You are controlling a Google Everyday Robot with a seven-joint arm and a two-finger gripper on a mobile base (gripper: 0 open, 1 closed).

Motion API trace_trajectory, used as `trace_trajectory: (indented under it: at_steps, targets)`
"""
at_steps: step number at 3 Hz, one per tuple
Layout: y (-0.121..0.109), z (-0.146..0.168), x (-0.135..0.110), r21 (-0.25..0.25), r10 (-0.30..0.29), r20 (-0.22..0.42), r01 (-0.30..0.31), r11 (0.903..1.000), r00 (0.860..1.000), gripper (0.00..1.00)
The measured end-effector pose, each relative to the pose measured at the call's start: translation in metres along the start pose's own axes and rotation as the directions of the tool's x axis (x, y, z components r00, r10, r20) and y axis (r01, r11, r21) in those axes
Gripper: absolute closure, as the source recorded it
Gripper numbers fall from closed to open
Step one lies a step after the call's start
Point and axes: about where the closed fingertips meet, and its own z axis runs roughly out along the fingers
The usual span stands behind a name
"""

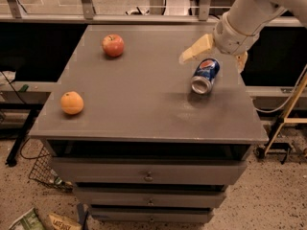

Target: Pick pepsi can

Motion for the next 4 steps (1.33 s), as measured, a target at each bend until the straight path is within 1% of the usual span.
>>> trace_trajectory:
  at_steps: [1,2,3,4]
  targets:
    - [-0.001,0.02,-0.004,0.009,0.081,-0.047,-0.081,0.9967,0.996,0.0]
    - [-0.003,0.035,-0.004,0.032,0.127,-0.092,-0.125,0.9917,0.988,0.12]
    - [-0.005,0.047,-0.002,0.038,0.152,-0.12,-0.148,0.9882,0.981,0.37]
    - [-0.003,0.055,-0.005,0.027,0.141,-0.123,-0.139,0.9899,0.982,0.67]
